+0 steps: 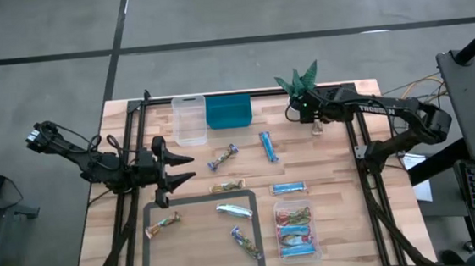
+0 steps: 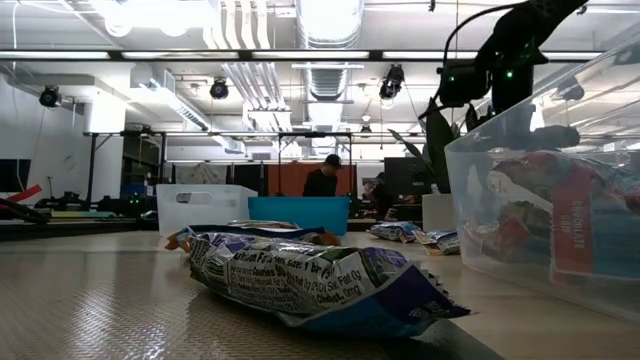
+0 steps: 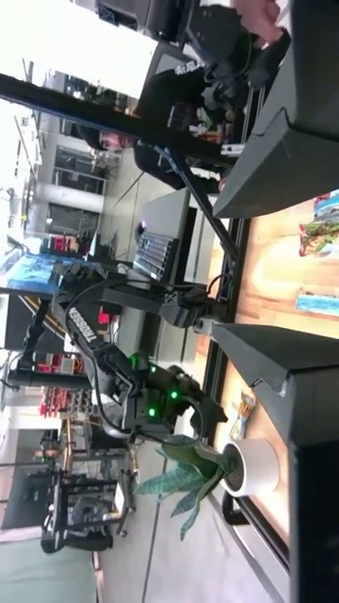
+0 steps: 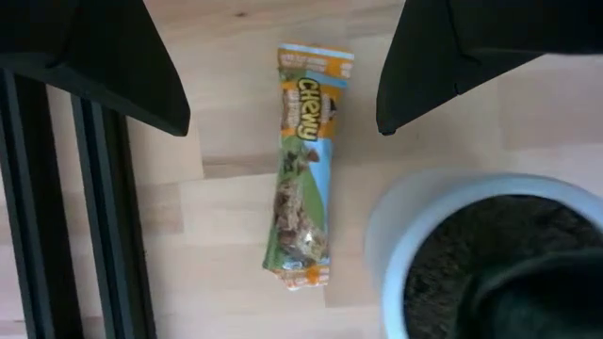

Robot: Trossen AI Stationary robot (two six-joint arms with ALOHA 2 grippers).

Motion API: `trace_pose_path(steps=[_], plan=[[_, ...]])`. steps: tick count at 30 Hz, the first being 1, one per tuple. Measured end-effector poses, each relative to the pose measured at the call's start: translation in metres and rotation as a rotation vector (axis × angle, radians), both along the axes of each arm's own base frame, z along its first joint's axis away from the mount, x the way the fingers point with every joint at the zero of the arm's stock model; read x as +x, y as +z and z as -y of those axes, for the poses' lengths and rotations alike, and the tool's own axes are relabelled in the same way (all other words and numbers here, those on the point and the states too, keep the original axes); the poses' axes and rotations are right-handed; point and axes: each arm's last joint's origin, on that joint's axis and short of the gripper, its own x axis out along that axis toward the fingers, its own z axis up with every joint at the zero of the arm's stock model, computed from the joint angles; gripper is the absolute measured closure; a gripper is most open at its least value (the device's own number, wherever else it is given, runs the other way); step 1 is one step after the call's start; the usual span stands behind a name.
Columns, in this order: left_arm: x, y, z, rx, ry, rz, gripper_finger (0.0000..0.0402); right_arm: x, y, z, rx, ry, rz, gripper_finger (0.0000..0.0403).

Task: Pick and place Granola Bars by type
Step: Put the yellow granola bar into the top transparent bin

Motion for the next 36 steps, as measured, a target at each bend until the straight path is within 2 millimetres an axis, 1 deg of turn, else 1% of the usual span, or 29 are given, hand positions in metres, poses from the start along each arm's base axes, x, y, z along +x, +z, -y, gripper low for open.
trace_pose_path(steps=[10,14,21,28,36], plan=[[0.000,0.000,-0.001,0.006,0.012,-0.001,0.0225,-0.004,-0.012,-0.003,0.071,0.029,0.011,0.0074],[0.000,0.000,-0.001,0.006,0.012,-0.001,0.0225,-0.006,-0.021,-0.004,0.067,0.029,0.025,0.0074],[0.000,0.000,-0.001,0.005,0.012,0.001,0.0225,-0.007,-0.031,-0.004,0.057,0.027,0.056,0.0074],[0.000,0.000,-0.001,0.005,0.012,0.001,0.0225,-0.010,-0.046,-0.006,0.055,0.024,0.098,0.0074],[0.000,0.000,-0.001,0.005,0.013,0.001,0.0225,-0.015,-0.053,-0.002,0.052,0.022,0.116,0.0074]])
